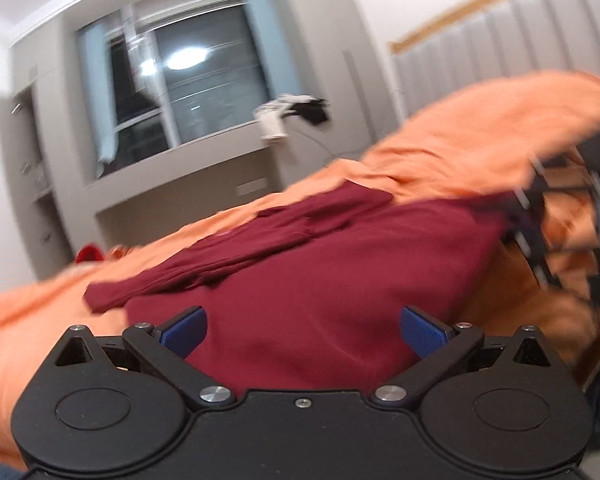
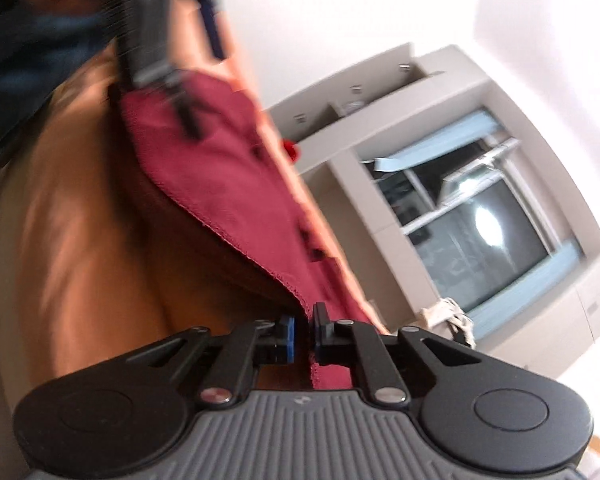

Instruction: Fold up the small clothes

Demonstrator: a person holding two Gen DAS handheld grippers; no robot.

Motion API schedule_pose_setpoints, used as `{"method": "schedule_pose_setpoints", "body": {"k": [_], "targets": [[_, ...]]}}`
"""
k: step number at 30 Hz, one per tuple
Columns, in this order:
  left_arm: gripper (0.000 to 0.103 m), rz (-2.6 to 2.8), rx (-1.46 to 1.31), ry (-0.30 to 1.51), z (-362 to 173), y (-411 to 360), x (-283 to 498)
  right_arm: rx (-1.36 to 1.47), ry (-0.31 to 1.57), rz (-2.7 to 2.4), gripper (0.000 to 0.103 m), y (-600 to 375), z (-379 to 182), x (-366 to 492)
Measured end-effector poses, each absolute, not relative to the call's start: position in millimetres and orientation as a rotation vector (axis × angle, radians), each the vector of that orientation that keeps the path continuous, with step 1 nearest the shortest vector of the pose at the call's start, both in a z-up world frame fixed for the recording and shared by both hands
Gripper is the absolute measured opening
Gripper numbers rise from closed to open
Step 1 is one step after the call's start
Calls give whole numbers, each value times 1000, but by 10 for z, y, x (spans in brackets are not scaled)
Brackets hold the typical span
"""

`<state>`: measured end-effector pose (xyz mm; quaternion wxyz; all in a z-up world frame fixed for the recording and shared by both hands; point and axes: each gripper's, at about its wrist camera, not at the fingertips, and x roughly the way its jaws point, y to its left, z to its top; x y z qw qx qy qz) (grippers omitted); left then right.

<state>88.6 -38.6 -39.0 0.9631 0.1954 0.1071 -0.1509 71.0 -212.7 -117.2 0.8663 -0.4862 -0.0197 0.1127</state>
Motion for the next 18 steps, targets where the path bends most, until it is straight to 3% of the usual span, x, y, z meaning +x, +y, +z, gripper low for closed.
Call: {"method": "schedule_pose_setpoints", "body": {"k": [12,18], "targets": [[99,-77,688,343,-850,-910,1272,-753,-87,198,8,-2397,-724,589],[100,-82,722,246,-854,-1142,1296,-706,-100,221,9,-2468,-615,435]]}}
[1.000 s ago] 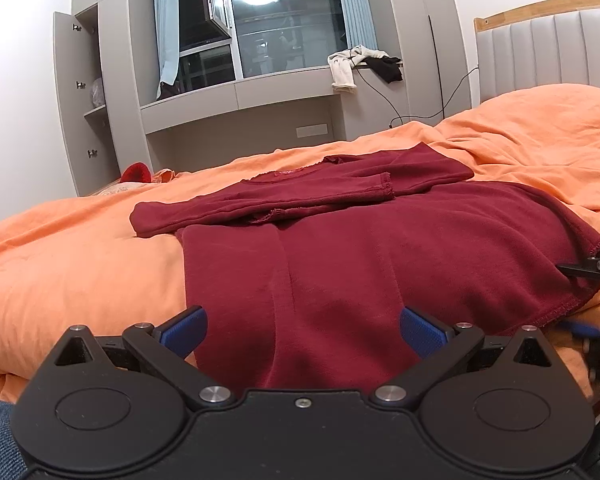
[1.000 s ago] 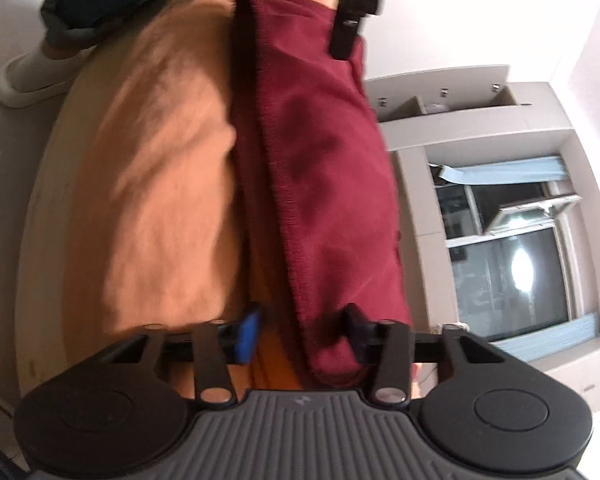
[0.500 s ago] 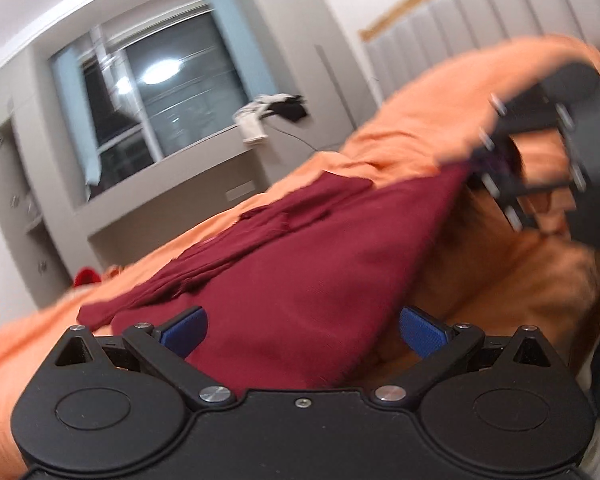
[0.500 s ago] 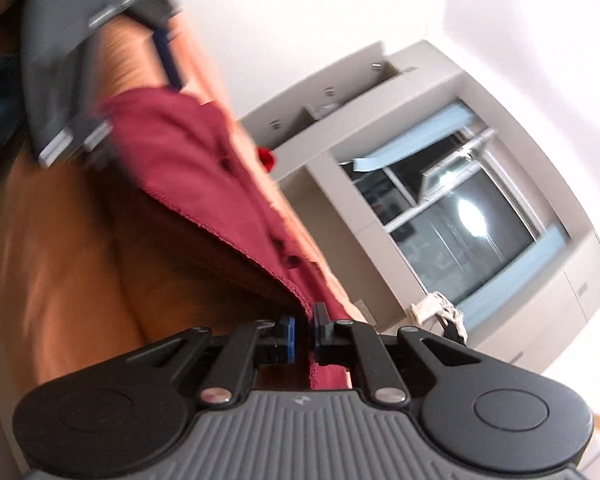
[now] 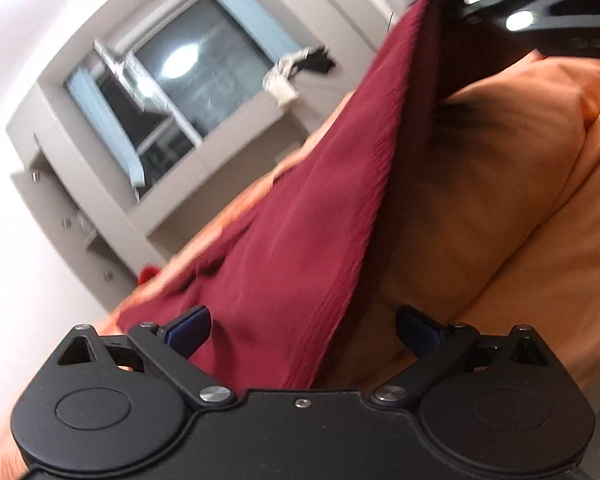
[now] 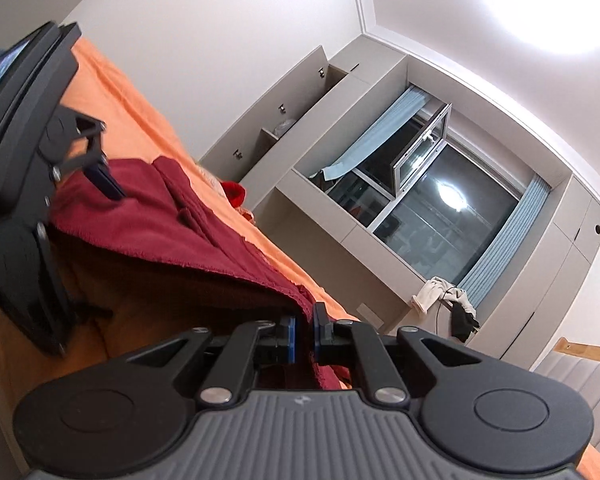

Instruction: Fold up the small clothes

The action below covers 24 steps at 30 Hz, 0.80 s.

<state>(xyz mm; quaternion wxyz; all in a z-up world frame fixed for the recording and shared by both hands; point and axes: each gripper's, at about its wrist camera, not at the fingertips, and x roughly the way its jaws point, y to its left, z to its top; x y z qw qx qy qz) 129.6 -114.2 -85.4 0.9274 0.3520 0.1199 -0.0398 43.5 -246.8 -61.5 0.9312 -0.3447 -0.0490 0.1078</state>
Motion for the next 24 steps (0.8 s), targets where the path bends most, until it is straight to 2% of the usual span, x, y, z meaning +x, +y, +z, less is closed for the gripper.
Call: {"method": "schedule_pose_setpoints", "body": {"k": [5,7,9,14,16,24], "targets": [[99,-88,668,196,-738,-1307,1347,-702,-108,222,9,-2511,-583,361],[89,-67,643,185,-690,-1314,1356,-705,-106,222,9,-2527,-580,358],[83,-41,630,170,-639,-1290,1333,-710,-103,221,9,-2551,-594,318],[79,-4,567,149,-484,-1167,1107,-719,-103,226,9,-2545,-597,307],[73,12,554,156,-453,-1113,1023,-722,-104,225,9,-2547,-591,290],[68,96,487,255,-461,-794,884,-754,-106,216,9,-2500,-604,362]]}}
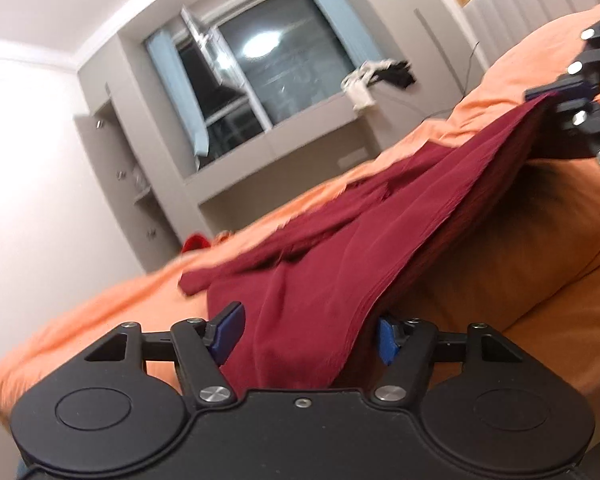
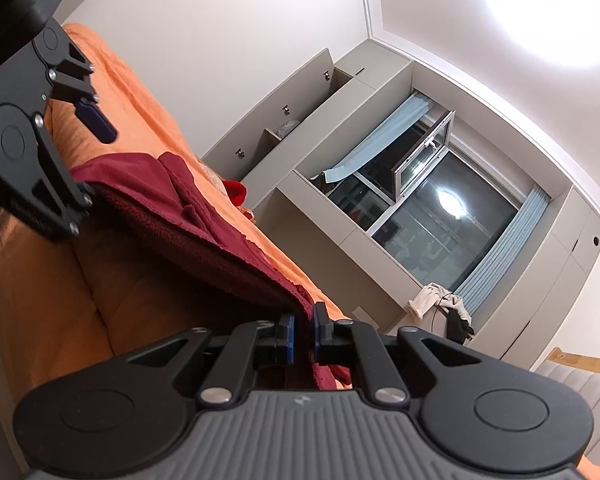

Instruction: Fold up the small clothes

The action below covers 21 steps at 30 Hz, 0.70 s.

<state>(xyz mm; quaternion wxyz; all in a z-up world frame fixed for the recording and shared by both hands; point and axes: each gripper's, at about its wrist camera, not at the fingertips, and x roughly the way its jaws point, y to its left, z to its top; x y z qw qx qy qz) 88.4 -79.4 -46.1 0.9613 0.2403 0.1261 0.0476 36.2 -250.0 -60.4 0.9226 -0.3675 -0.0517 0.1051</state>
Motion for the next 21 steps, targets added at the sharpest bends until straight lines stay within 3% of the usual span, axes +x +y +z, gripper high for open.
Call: {"method": "schedule_pose_setpoints", "body": {"k": [5,7,9,12,15,21], "targets": [[60,143,503,312,-504,-702,889,-755,-111,198,9,-2487,-586,404],[45,154,502,318,-502,-655,863,-751,-116,191,9,-2484,-571,417],[38,156,470,310,-446,-577,835,-757,-124,181,10,-2466,-565,431],[32,181,442,251,-327,-472,790,-784,-133,162,17,-2413,-595,467],[28,210,461,172,-167,-419,762,-811,-110,164,31,-2366,-643,518],[20,212,486,104,55,-391,787,-883,8,174,39,-2301,-795,673]]}}
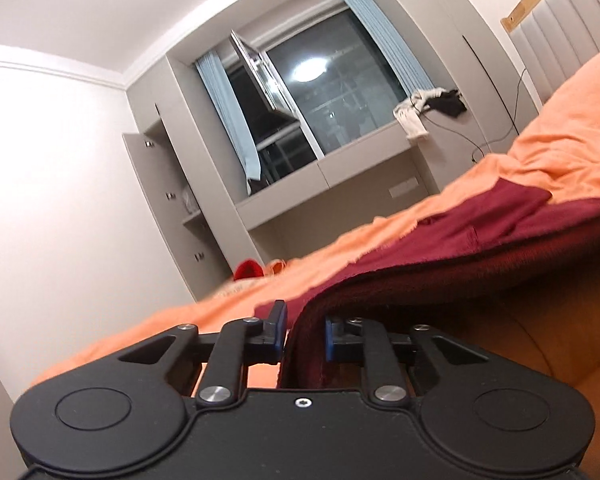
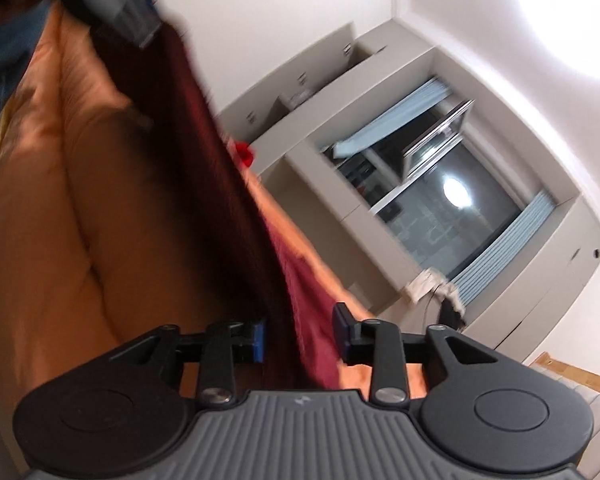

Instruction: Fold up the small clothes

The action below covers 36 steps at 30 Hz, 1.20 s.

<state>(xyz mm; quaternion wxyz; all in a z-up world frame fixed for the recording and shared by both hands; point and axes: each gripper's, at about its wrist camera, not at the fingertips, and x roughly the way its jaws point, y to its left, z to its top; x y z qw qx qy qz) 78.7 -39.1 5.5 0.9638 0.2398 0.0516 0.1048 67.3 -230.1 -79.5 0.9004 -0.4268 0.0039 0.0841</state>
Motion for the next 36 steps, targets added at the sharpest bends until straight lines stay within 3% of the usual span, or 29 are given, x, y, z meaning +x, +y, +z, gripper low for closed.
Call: {"method": "schedule_pose_setpoints", "body": {"k": [3,5,7,10,11,12,13,22,36], "targets": [[20,217,498,81,114,-391,790,-922,62,152,37,-2275,-880,756],[22,231,520,86,85,-384,799,-909,68,126,13,-2296,-871,786],[30,241,544,130,10,-376,846,-875,40,101,12,-2330,-811,771],[30,237,567,233,-149,-354,900,-806,-6,62,11,-2403,-704,736],[27,232,574,258,-186,-350,905,-791,-21,49,11,-2419,-683,731],[14,223,571,268,-192,-343,899,-781,-33,42,10,-2433,-669,716],[13,214,560,265,-177,-332,884,-773,-44,39,8,-2446,-652,696],[9,244,450,82,216,-250,467,-704,-184,1,4,-2532,-503,429],[10,183,361,-103,1149,-171,-393,-539,-389,44,5,-2794,298,-528]]}}
